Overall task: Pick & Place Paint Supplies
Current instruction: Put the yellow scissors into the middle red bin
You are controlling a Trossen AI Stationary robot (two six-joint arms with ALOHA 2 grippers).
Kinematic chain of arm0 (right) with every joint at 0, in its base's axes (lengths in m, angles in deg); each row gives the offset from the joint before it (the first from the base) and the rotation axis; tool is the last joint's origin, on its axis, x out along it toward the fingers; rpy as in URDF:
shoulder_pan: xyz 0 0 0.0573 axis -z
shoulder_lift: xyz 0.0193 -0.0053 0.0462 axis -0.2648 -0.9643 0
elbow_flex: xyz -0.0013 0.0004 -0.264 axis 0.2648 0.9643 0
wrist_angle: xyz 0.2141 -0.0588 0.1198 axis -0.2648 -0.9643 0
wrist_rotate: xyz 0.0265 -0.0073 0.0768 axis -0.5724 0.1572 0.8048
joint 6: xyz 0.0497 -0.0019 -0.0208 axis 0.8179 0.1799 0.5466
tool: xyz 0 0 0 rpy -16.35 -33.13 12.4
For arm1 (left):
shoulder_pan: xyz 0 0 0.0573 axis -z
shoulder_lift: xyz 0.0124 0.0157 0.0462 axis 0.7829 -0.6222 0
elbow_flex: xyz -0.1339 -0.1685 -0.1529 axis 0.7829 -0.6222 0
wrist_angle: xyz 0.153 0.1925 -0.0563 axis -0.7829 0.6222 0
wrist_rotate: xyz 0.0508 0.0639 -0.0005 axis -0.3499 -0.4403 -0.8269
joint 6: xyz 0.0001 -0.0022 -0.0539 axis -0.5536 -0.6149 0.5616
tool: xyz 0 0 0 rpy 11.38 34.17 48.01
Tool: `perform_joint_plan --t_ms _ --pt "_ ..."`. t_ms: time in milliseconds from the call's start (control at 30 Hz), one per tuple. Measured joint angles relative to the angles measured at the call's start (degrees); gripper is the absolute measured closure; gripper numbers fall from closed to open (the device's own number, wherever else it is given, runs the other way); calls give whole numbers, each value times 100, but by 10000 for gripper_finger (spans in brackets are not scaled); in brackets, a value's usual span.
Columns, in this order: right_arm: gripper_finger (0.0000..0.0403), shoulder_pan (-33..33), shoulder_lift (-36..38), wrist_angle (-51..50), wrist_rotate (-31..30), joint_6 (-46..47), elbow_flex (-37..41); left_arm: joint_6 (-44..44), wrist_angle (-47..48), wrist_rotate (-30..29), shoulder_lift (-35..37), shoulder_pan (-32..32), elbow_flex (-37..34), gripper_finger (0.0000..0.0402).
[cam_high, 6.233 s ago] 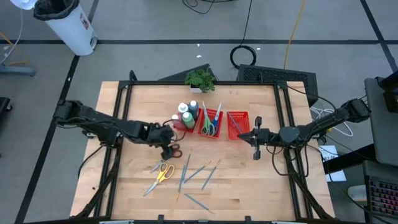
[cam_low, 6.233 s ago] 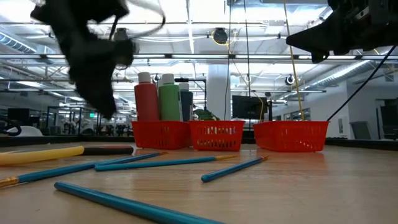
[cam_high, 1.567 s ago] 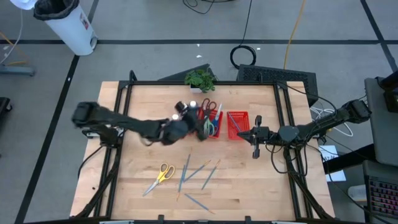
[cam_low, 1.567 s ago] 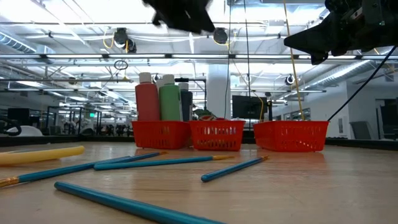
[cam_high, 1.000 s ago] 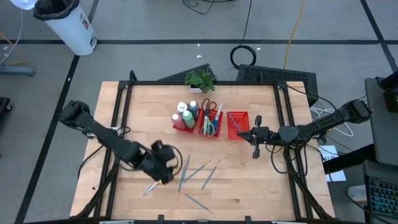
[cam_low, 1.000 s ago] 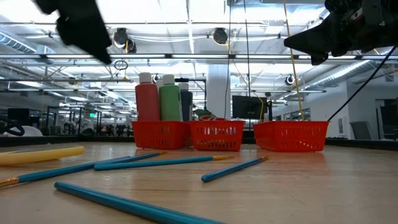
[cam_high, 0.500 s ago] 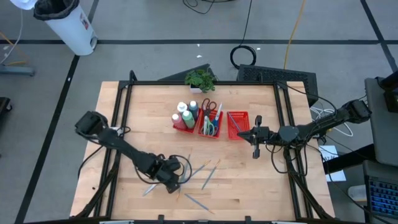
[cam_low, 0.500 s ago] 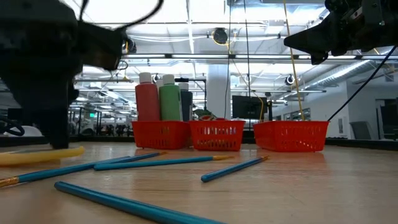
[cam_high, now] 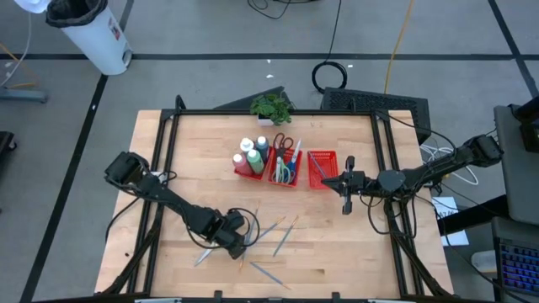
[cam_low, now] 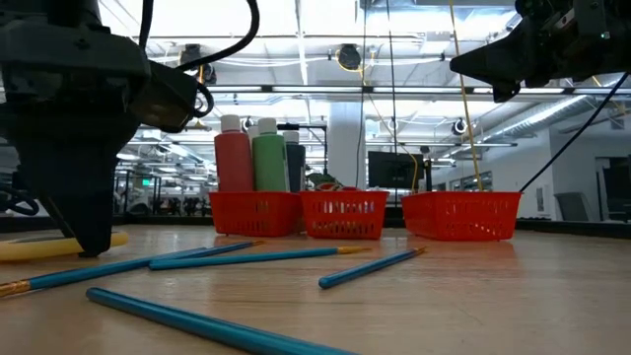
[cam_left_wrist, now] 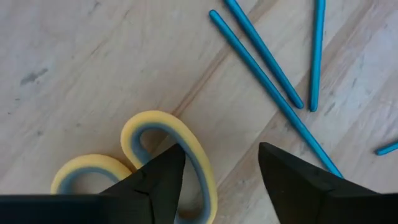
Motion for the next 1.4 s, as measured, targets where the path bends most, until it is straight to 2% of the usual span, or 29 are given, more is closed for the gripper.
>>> perform_joint_plan --t_ms 100,333,467,567,667,767,900,1067,1167,1300,1400 --pt "403 0 0 -1 0 0 1 132 41 35 0 -6 -4 227" --pt "403 0 0 -4 0 0 1 330 395 228 61 -100 -13 379" --pt "403 0 0 -4 -2 0 0 288 509 178 402 -145 -39 369" --pt "403 0 -1 -4 0 0 0 21 375 -225 840 -148 32 368" --pt "403 0 -2 -4 0 0 0 -433 45 -782 1229 -192 107 384" --pt "403 0 -2 17 -2 0 0 -1239 -961 -1411 1634 -293 126 384" --pt "403 0 -2 37 -2 -9 0 -2840 -2722 -2064 1861 -608 133 379" --pt "403 0 -2 41 -4 -13 0 -4493 -4916 -2162 1815 -1144 136 382" --pt "403 0 -2 44 -4 -20 0 -4774 -5292 -2172 1800 -1531 136 382" --pt "403 2 -2 42 -13 -26 0 -4660 -5296 -2189 1792 -2044 136 381" --pt "403 2 -2 47 -17 -51 0 -4619 -5633 -2167 1557 -2357 136 382"
